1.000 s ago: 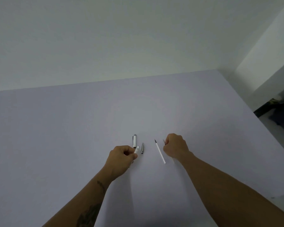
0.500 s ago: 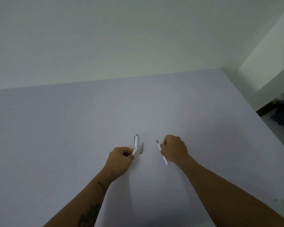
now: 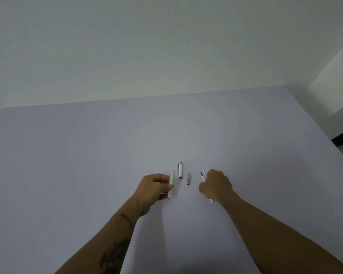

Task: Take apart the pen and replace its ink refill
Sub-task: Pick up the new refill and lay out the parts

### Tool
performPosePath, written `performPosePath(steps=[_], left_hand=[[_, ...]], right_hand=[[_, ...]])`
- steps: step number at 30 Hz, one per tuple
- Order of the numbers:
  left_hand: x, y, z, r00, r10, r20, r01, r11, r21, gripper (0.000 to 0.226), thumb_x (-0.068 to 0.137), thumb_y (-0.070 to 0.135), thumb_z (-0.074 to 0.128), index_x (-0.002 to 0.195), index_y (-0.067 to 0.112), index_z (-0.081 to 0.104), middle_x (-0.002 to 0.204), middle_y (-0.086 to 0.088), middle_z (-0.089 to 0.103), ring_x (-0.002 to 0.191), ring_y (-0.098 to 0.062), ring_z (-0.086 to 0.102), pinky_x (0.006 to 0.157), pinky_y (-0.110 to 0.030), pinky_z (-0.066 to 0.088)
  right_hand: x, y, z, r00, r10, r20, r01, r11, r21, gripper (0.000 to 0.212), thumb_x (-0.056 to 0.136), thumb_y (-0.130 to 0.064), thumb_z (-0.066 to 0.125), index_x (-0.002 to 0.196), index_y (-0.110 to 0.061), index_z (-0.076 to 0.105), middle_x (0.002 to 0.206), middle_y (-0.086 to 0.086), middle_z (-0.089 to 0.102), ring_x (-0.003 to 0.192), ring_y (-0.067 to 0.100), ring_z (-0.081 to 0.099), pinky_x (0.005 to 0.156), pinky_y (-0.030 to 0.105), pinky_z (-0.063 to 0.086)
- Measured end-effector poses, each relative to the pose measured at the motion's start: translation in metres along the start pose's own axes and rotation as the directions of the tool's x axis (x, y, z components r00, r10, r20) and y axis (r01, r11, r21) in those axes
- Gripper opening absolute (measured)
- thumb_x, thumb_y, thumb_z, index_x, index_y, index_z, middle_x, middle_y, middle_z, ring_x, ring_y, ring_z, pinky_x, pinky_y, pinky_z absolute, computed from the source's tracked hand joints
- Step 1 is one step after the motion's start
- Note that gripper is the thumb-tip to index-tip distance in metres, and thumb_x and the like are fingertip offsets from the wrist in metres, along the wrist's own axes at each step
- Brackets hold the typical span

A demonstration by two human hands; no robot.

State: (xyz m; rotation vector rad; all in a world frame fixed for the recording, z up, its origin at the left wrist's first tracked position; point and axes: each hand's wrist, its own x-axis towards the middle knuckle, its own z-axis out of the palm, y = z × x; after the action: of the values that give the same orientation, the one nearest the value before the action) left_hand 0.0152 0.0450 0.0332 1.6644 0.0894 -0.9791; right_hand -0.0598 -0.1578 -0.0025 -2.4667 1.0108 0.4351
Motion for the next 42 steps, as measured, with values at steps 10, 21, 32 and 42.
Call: performPosePath(steps=[10,21,32,42], left_hand=[[-0.004,-0.002,-0.005,1.0,0.029,-0.001,-0.028,0.994,0.103,0.015,0.08,-0.004,0.069,0.083,0.009,0.075,0.08,-0.008,0.069,0.072,-0.02,0.063,0.067,-0.028,0.058],[-0.01,-0.002,-0.006,0.998,0.055,-0.019,-0.05,0.975,0.218,0.014,0.079,0.0,0.068,0.085,0.008,0.077,0.074,-0.005,0.066,0.065,-0.017,0.057,0.063,-0.03,0.052],[-0.011,-0.001,-0.005,0.992,0.115,-0.049,-0.103,0.972,0.213,0.02,0.081,0.002,0.067,0.075,0.019,0.074,0.073,-0.001,0.066,0.068,-0.018,0.057,0.064,-0.03,0.051],[-0.004,-0.008,-0.008,0.985,0.135,-0.11,-0.112,0.975,0.194,0.019,0.08,-0.001,0.066,0.076,0.017,0.071,0.072,-0.003,0.06,0.066,-0.018,0.055,0.067,-0.033,0.051]], right_hand=[[-0.016,-0.043,-0.042,0.997,-0.075,0.007,0.042,0.627,0.778,0.018,0.081,-0.012,0.06,0.066,-0.009,0.068,0.055,-0.002,0.067,0.045,0.008,0.058,0.048,0.024,0.046],[-0.029,-0.058,-0.032,0.997,-0.079,0.026,0.026,0.589,0.808,0.018,0.084,-0.01,0.06,0.07,-0.007,0.07,0.058,0.001,0.071,0.049,0.008,0.063,0.047,0.022,0.048],[-0.036,-0.059,-0.026,0.957,-0.247,0.153,0.068,0.702,0.709,0.012,0.084,-0.012,0.066,0.073,-0.013,0.072,0.064,0.002,0.062,0.055,0.013,0.054,0.053,0.025,0.045],[-0.004,-0.016,-0.015,0.999,-0.021,0.028,0.008,0.918,0.398,0.019,0.08,-0.012,0.057,0.092,-0.016,0.072,0.089,-0.002,0.068,0.086,0.02,0.067,0.076,0.031,0.056]])
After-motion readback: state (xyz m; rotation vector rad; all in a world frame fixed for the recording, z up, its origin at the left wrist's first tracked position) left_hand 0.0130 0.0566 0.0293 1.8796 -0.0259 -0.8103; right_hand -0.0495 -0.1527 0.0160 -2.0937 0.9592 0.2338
